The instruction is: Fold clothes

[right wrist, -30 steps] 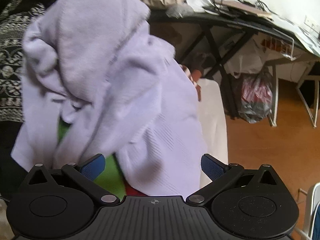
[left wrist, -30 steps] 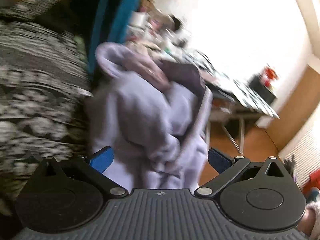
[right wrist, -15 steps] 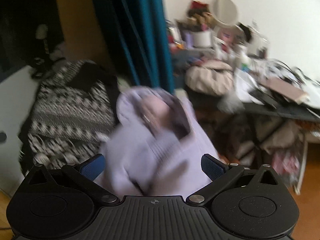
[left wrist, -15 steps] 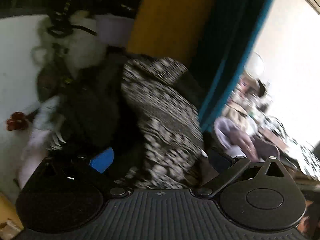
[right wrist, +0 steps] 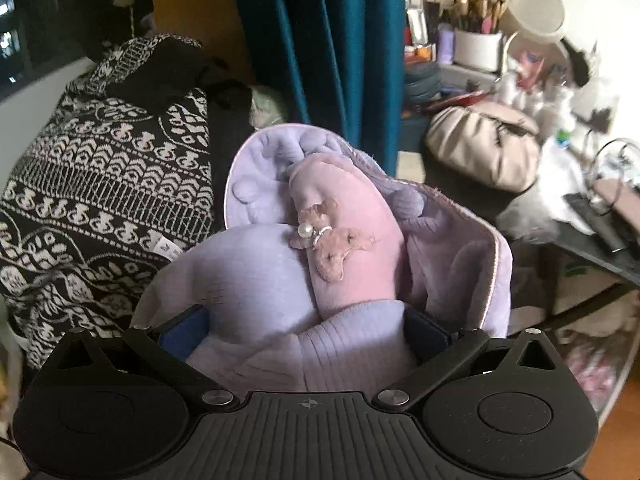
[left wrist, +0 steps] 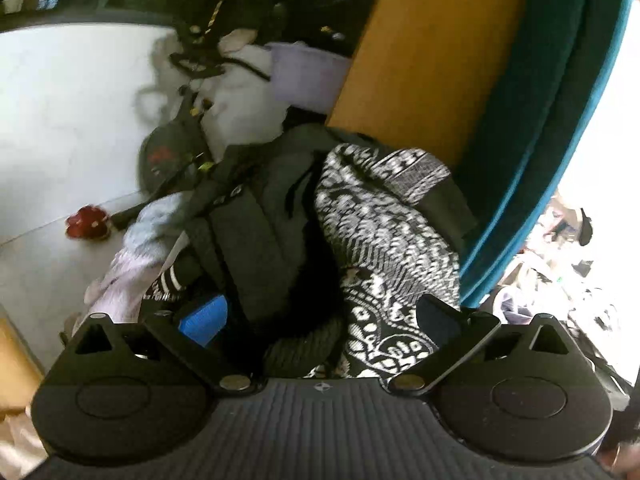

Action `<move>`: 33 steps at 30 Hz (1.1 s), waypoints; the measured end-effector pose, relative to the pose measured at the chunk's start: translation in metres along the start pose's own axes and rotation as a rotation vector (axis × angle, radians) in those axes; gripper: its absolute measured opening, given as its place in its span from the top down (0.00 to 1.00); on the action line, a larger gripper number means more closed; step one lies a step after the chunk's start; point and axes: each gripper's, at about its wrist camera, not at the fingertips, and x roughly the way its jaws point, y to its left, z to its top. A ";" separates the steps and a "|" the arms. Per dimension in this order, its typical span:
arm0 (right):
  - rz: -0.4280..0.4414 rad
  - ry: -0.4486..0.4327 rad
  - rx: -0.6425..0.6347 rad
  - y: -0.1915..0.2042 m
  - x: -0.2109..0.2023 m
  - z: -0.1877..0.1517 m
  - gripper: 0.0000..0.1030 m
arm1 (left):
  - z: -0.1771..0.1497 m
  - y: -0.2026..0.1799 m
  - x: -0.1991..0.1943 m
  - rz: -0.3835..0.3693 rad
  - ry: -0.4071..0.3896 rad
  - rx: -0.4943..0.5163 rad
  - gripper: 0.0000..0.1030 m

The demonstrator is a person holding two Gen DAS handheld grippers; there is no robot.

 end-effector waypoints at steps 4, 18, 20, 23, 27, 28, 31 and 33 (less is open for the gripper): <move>0.062 0.018 0.032 -0.012 0.013 -0.007 0.01 | -0.003 -0.014 0.018 0.040 0.073 0.056 0.00; -0.022 -0.004 -0.007 0.010 0.013 -0.018 0.01 | -0.026 -0.027 0.101 0.044 0.267 0.207 0.00; -0.043 0.006 -0.011 0.015 0.015 -0.017 0.01 | -0.028 -0.019 0.109 0.021 0.293 0.195 0.00; -0.081 0.018 -0.024 0.024 0.018 -0.016 0.01 | -0.033 -0.007 0.116 -0.036 0.292 0.168 0.00; -0.147 0.027 -0.071 0.037 0.022 -0.017 0.01 | -0.046 0.012 0.125 -0.124 0.323 0.093 0.00; -0.162 0.032 -0.082 0.041 0.023 -0.016 0.01 | -0.050 0.016 0.128 -0.148 0.334 0.068 0.00; -0.196 0.050 -0.090 0.048 0.025 -0.014 0.01 | -0.068 0.024 0.141 -0.160 0.409 0.052 0.00; -0.208 0.063 -0.089 0.050 0.028 -0.011 0.01 | -0.079 0.015 0.143 -0.113 0.419 0.154 0.00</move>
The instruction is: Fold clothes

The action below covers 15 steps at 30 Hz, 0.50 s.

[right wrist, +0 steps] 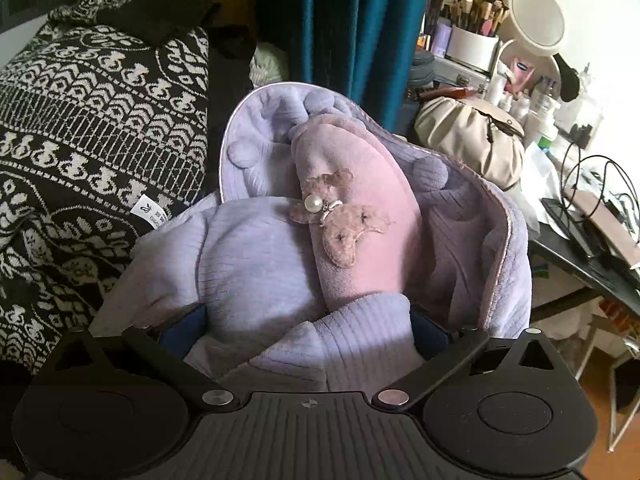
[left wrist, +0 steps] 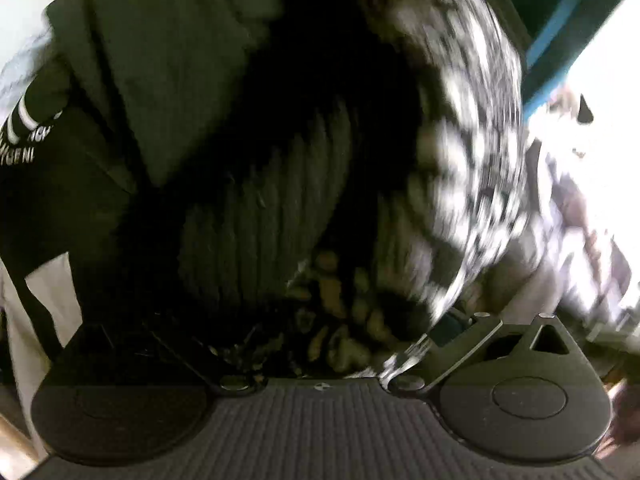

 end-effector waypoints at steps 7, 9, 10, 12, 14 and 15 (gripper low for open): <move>-0.018 0.020 0.011 0.002 0.003 0.002 0.01 | -0.020 0.011 0.006 -0.062 -0.062 0.003 0.00; -0.027 0.023 0.009 0.004 0.003 0.002 0.01 | -0.025 0.012 0.005 -0.072 -0.080 -0.012 0.00; -0.031 0.023 0.009 0.005 0.004 0.002 0.01 | -0.028 0.012 0.005 -0.075 -0.089 -0.018 0.00; -0.036 0.021 0.007 0.006 0.004 0.002 0.01 | -0.033 0.012 0.004 -0.078 -0.101 -0.026 0.00; -0.037 0.017 0.008 0.007 0.004 0.001 0.01 | -0.036 0.010 0.004 -0.081 -0.099 -0.029 0.00; -0.038 0.016 0.009 0.006 0.004 0.001 0.01 | -0.036 0.009 0.003 -0.083 -0.098 -0.031 0.00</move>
